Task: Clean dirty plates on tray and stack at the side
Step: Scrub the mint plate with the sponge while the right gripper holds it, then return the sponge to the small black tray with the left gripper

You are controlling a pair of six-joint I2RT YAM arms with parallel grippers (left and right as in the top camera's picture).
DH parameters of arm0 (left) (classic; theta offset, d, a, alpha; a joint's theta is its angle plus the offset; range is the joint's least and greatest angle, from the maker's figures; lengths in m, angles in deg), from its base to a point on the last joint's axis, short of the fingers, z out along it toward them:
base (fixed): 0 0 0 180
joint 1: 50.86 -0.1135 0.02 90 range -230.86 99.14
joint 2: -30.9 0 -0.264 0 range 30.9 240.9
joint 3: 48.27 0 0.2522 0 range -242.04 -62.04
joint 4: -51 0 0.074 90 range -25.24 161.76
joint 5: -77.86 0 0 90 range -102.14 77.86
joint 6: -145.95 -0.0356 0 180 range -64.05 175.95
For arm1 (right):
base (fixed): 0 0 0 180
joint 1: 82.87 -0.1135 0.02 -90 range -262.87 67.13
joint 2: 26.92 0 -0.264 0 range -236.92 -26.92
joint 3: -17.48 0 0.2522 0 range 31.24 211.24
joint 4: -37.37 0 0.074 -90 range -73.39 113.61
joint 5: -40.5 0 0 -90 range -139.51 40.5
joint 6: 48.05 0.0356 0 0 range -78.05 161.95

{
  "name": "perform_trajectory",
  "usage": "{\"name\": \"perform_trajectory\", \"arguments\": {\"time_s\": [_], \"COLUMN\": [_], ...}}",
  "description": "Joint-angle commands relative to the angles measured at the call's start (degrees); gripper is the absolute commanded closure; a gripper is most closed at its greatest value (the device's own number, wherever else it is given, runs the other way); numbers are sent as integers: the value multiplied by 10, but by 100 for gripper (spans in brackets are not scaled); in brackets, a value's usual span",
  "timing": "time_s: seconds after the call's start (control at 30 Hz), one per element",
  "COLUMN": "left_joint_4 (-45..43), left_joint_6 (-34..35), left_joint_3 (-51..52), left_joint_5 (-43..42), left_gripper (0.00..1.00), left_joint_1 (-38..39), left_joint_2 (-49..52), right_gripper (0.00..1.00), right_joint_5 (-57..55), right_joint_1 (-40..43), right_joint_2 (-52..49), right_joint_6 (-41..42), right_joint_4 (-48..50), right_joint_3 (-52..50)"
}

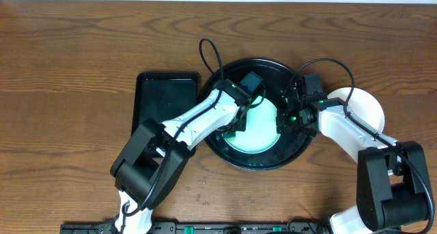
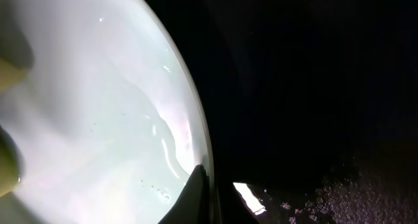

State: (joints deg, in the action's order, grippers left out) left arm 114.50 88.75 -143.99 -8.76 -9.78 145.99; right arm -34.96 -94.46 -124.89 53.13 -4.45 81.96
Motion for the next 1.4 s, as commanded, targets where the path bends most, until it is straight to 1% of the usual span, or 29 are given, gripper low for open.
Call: {"name": "perform_trajectory", "arguments": {"time_s": [0.0, 0.1, 0.23, 0.37, 0.47, 0.57, 0.63, 0.7, 0.8, 0.87, 0.93, 1.0, 1.07, 1.1, 1.23, 1.27, 1.3, 1.37], "left_joint_4": [31, 45, 60, 87, 122, 144, 140, 119, 67, 41, 28, 17, 11, 11, 13, 16, 20, 31], "left_joint_6": [-19, -37, -47, -54, -54, -54, -56, -70, -108, -111, -114, -135, -148, -148, -148, -148, -148, -148], "left_joint_3": [-14, -28, -33, -33, -33, -23, 2, 35, 92, 121, 132, 134, 134, 134, 134, 132, 130, 123], "left_joint_5": [56, 56, 57, 94, 132, 132, 127, 100, 30, 3, -31, -65, -75, -75, -75, -75, -75, -75], "left_gripper": [93, 93, 93, 93, 92, 93, 92, 93, 92, 92, 93, 92, 84, 83, 63, 56, 53, 52], "left_joint_1": [-19, -20, -34, -75, -127, -185, -220, -252, -290, -309, -322, -330, -330, -330, -330, -330, -330, -330], "left_joint_2": [-22, -72, -167, -261, -299, -297, -290, -277, -247, -221, -198, -179, -172, -172, -188, -196, -206, -232], "right_gripper": [99, 99, 99, 99, 99, 99, 99, 99, 99, 99, 99, 99, 99, 99, 99, 99, 99, 99], "right_joint_5": [-42, -42, -42, -42, -42, -42, -42, -42, -42, -42, -42, -42, -42, -42, -42, -41, -37, -32], "right_joint_1": [-2, -2, -2, -2, -2, -2, -2, -2, -2, -2, -2, -2, -2, -2, -2, -2, -2, -3], "right_joint_2": [-6, -6, -6, -6, -6, -6, -6, -6, -6, -6, -6, -6, -6, -6, -5, -3, -1, 9], "right_joint_6": [-5, -5, -5, -5, -5, -5, -5, -5, -5, -5, -5, -5, -5, -5, -5, -5, -5, -5], "right_joint_4": [2, 7, 9, 7, 5, 3, 3, 2, 1, -1, -3, -4, -3, -2, -2, -3, -5, -14], "right_joint_3": [-8, -8, -8, -8, -8, -8, -8, -8, -8, -8, -8, -8, -8, -8, -7, -6, -4, 5]}}
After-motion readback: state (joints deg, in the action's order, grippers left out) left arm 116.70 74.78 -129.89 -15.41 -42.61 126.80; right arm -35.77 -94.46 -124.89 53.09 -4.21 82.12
